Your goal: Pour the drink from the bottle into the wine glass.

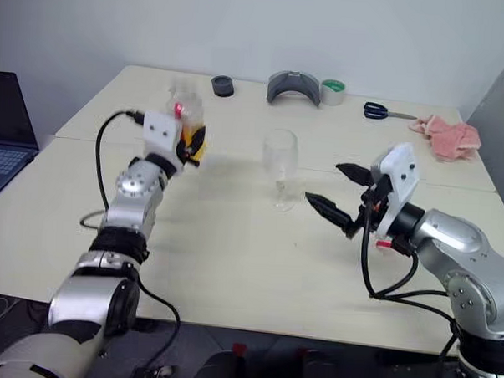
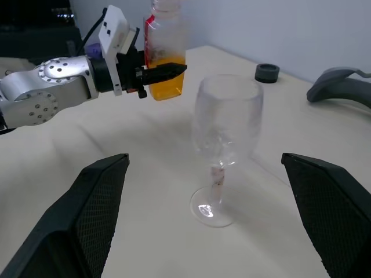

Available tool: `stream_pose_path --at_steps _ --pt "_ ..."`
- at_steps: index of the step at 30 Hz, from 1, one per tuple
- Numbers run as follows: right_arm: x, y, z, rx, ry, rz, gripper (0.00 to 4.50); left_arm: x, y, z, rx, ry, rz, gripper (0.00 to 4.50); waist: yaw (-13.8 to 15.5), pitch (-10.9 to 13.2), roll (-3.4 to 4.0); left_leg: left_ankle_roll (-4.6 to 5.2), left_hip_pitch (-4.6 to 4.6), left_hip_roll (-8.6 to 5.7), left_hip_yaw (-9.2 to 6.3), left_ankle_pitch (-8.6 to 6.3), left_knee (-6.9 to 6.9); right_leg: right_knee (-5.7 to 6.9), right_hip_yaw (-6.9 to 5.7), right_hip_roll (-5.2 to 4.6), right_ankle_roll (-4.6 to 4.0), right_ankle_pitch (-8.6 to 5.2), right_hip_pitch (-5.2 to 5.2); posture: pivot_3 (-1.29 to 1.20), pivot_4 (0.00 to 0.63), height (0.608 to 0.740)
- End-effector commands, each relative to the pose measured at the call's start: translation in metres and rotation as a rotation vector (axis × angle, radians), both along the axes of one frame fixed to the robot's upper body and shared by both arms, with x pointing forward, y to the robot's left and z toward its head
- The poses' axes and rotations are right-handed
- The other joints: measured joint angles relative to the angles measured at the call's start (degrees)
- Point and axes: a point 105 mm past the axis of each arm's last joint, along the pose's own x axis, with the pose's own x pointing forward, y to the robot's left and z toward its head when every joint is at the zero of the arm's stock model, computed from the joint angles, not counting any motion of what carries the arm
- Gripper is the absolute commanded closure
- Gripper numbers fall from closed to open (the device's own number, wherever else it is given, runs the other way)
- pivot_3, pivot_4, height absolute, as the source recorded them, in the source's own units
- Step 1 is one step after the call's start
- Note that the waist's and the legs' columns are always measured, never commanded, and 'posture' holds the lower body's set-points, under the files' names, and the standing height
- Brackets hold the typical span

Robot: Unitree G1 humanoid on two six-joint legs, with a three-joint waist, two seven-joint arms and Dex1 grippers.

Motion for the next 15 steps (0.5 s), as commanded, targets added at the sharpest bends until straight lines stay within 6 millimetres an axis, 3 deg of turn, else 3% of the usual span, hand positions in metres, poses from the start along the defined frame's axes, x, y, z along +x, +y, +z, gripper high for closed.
stream_pose_path --at_steps 1,15 --pt "0.006 0.008 0.019 0.040 -0.064 -0.007 0.00 -0.001 -0.022 0.027 0.167 -0.082 -0.082 2.83 -0.1 0.0 0.00 0.00 0.00 0.01 0.00 0.00 0.00 0.01 0.00 0.00 0.00 0.00 -0.02 0.00 0.150 0.740" --pt "0.021 0.028 0.021 0.107 -0.102 -0.030 0.00 0.002 -0.047 0.056 0.554 -0.235 -0.102 2.83 -0.1 0.0 0.02 -0.26 -1.03 0.02 0.04 0.18 0.24 0.27 -0.01 -0.02 -0.04 0.01 -1.13 0.00 0.150 0.740"
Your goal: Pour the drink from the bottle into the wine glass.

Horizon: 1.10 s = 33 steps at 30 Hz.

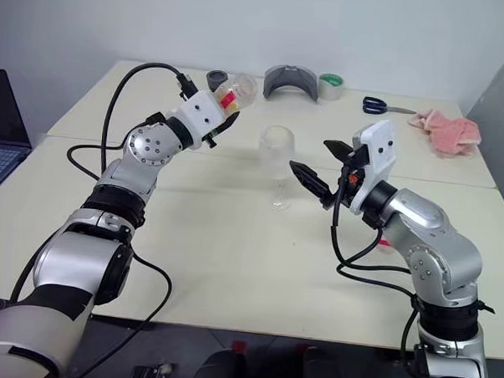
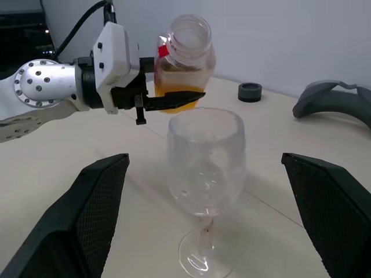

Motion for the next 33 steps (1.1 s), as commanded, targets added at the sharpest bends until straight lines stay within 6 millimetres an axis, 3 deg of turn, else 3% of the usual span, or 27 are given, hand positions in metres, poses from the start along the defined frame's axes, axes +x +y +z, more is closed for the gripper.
stream_pose_path --at_steps 1,11,33 --pt "-0.002 0.000 0.017 0.017 -0.079 -0.012 0.00 -0.003 -0.007 0.034 0.055 -0.131 -0.018 2.83 0.0 0.0 0.00 0.00 -0.02 0.00 0.00 0.00 0.02 -0.01 0.00 0.00 0.00 0.00 0.00 0.00 0.150 0.740" --pt "0.001 0.004 0.022 0.025 -0.100 -0.013 0.00 -0.006 -0.018 0.046 0.185 -0.213 -0.051 2.83 0.0 0.0 0.01 0.15 -0.04 -0.01 -0.01 -0.09 0.16 0.06 -0.03 0.00 0.00 0.00 0.00 0.00 0.150 0.740" --pt "0.000 0.004 0.015 0.028 -0.096 -0.004 0.00 -0.010 -0.011 0.058 0.424 -0.337 -0.044 2.83 -0.1 0.0 0.01 0.19 -0.08 0.00 -0.02 -0.11 0.48 0.57 -0.03 0.02 0.00 0.00 -0.10 0.00 0.150 0.740"
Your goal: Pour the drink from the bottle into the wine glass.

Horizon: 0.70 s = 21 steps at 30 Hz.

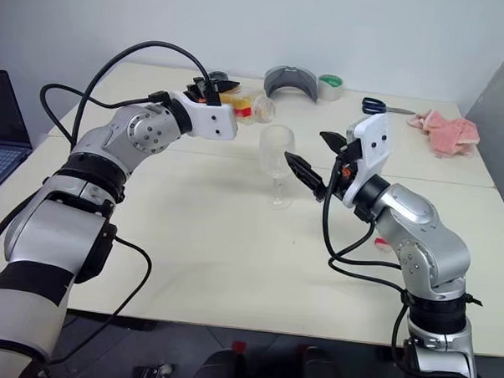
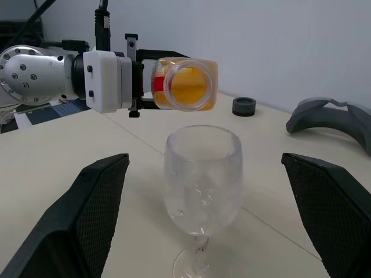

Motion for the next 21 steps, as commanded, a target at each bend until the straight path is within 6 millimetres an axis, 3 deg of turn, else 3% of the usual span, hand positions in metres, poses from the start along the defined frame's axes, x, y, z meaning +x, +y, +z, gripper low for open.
stream_pose_path --at_steps 1,21 --pt "-0.0078 0.0009 0.0084 0.015 -0.054 0.019 0.00 -0.0047 -0.0023 0.0323 -0.004 -0.106 -0.018 2.83 0.0 0.0 0.00 0.00 0.00 0.00 0.00 0.00 0.00 0.01 0.00 0.00 0.00 0.00 -0.01 0.00 0.150 0.740" --pt "-0.0116 0.0035 0.0058 0.017 -0.053 0.020 0.00 -0.0033 0.0012 0.0403 0.079 -0.168 0.011 2.83 0.0 0.0 0.00 -0.01 0.02 -0.01 0.02 0.01 0.08 0.27 0.02 0.01 0.00 0.00 -0.09 0.00 0.150 0.740"
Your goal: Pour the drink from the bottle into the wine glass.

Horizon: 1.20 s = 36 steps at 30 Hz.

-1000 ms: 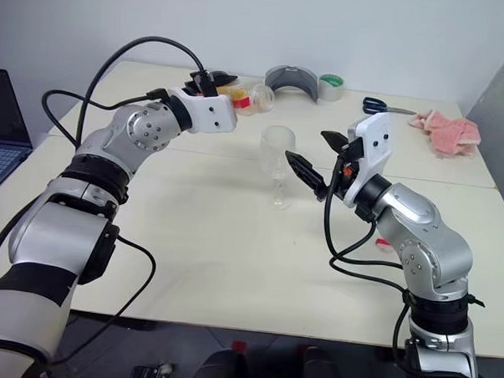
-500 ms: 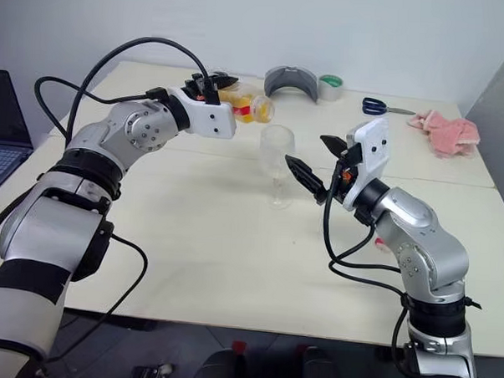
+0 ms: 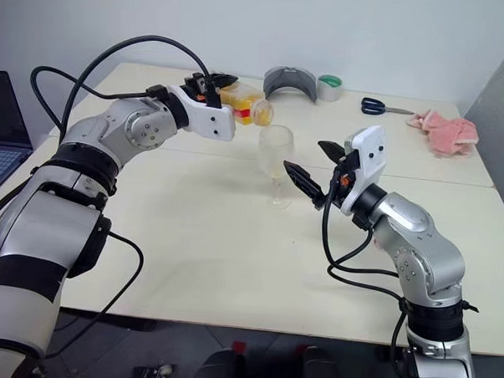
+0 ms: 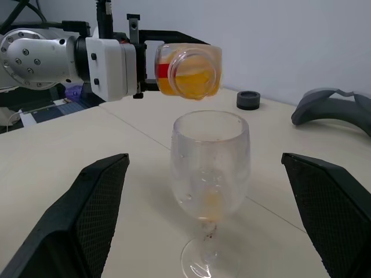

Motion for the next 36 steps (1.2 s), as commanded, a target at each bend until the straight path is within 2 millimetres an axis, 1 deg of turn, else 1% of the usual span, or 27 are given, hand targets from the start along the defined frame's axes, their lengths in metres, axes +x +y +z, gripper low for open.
stream_pose_path --at_steps 1,21,27,36 --pt "-0.0090 0.0027 0.0162 0.008 -0.070 0.013 0.00 -0.0045 -0.0023 0.0332 -0.010 -0.097 -0.014 2.83 0.0 0.0 0.00 0.00 0.00 0.00 0.00 0.00 0.00 0.00 0.00 0.00 0.00 0.00 0.00 0.00 0.150 0.740" --pt "-0.0090 0.0045 0.0194 0.015 -0.071 0.007 0.00 -0.0034 -0.0005 0.0371 0.076 -0.136 0.006 2.83 0.0 0.0 0.00 -0.01 0.00 -0.01 0.02 0.00 0.01 0.03 0.00 0.00 0.00 0.00 -0.01 0.00 0.150 0.740" --pt "-0.0092 0.0044 0.0202 0.015 -0.073 0.005 0.00 -0.0032 -0.0001 0.0406 0.085 -0.149 0.012 2.83 0.0 0.0 0.00 -0.01 0.00 -0.01 0.02 0.00 0.02 0.04 0.01 0.00 0.00 0.00 -0.02 0.00 0.150 0.740" --pt "-0.0088 0.0044 0.0201 0.018 -0.072 0.003 0.00 -0.0034 0.0001 0.0402 0.098 -0.149 0.012 2.83 0.0 0.0 0.00 -0.01 0.01 -0.01 0.02 0.01 0.02 0.06 0.01 0.00 0.00 0.00 -0.02 0.00 0.150 0.740"
